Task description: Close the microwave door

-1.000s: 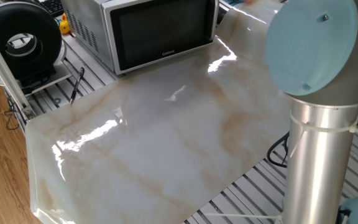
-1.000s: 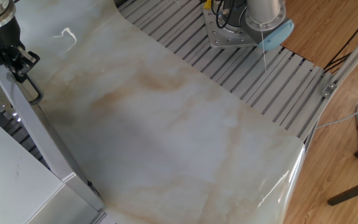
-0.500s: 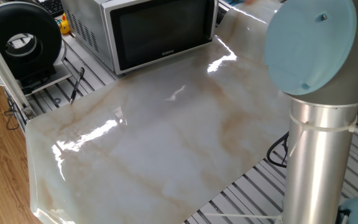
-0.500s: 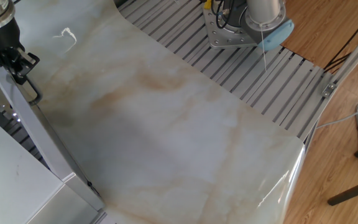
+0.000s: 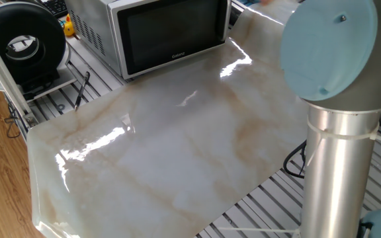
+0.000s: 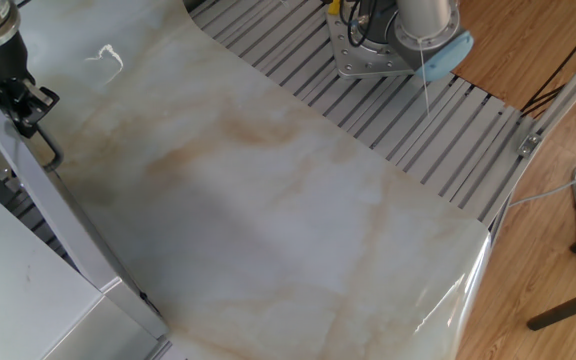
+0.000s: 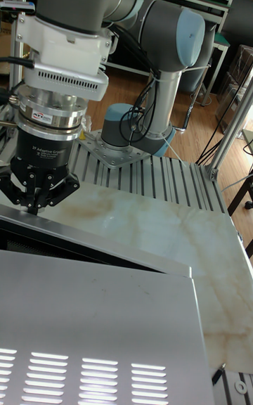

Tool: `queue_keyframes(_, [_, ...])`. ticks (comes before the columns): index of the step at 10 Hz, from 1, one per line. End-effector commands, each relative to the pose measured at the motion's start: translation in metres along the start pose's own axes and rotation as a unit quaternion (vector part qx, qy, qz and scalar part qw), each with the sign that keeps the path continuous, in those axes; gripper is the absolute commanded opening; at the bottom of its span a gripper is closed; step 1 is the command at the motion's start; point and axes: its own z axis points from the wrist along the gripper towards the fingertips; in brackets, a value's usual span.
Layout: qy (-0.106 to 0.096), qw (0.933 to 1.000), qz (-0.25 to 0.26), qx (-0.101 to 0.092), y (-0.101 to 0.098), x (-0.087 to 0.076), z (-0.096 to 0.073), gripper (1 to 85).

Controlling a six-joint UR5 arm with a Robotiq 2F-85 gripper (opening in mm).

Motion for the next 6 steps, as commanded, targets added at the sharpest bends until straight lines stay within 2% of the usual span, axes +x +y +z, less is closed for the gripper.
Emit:
queue_keyframes(1, [-0.002,1.0,-0.006,0.002,-0.0021,-0.0082,-0.001,1.3])
queue_keyframes(6, [-0.003,1.0,-0.007,-0.004,-0.0028,-0.0162,0.001,1.3])
